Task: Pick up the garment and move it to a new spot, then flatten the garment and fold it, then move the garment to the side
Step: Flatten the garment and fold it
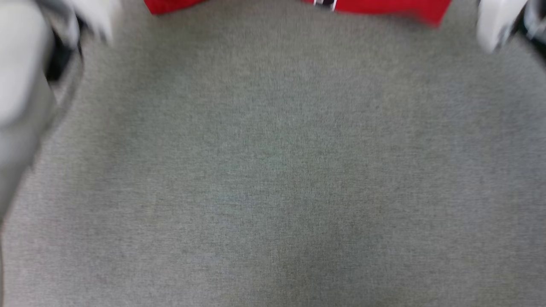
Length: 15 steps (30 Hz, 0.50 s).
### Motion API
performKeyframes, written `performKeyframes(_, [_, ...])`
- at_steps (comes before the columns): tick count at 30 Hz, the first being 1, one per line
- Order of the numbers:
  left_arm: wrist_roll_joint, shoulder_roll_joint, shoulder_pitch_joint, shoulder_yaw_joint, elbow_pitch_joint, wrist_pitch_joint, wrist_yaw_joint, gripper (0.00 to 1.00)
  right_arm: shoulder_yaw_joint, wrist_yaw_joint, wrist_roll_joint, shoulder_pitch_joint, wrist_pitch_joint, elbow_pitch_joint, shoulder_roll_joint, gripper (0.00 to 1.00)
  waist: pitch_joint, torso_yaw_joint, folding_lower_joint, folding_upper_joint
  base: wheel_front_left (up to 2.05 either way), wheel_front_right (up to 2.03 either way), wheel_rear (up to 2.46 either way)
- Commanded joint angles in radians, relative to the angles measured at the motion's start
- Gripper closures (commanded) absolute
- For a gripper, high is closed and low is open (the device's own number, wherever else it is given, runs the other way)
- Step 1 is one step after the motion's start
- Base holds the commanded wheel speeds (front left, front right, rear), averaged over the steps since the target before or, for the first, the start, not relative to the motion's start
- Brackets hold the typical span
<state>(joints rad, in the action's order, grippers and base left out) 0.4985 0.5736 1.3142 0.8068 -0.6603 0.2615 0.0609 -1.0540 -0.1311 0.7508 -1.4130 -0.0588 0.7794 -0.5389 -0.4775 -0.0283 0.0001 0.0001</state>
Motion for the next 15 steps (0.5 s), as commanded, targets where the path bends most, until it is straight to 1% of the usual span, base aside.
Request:
performKeyframes(1, [0.01,0.011,-0.061,-0.014,0.032,0.004,-0.016,1.0,-0.015,0.001,0.013,0.046,-0.012,-0.014,-0.016,1.0,0.043,0.0,-0.0001,-0.0001,0.0,0.0,0.0])
performKeyframes(5, [0.044,0.047,-0.266,-0.061,0.134,0.004,-0.053,1.0,-0.051,0.001,0.055,0.172,-0.032,-0.047,-0.029,1.0,0.104,0.0,-0.0001,-0.0001,0.0,0.0,0.0])
performKeyframes(8, [0.072,0.067,-0.411,-0.071,0.207,0.004,-0.07,1.0,-0.075,0.001,0.085,0.257,-0.046,-0.068,-0.054,1.0,0.146,-0.005,-0.0001,-0.0001,0.0,0.0,0.0])
performKeyframes(12, [0.095,0.109,-0.599,-0.058,0.28,0.002,-0.092,1.0,-0.105,0.001,0.135,0.363,-0.048,-0.107,-0.092,1.0,0.206,-0.015,-0.0001,-0.0001,0.0,0.0,0.0])
performKeyframes(15, [0.11,0.144,-0.704,-0.035,0.329,-0.014,-0.108,1.0,-0.122,0.001,0.176,0.431,-0.038,-0.142,-0.141,1.0,0.245,-0.024,-0.0001,-0.0001,0.0,0.0,0.0])
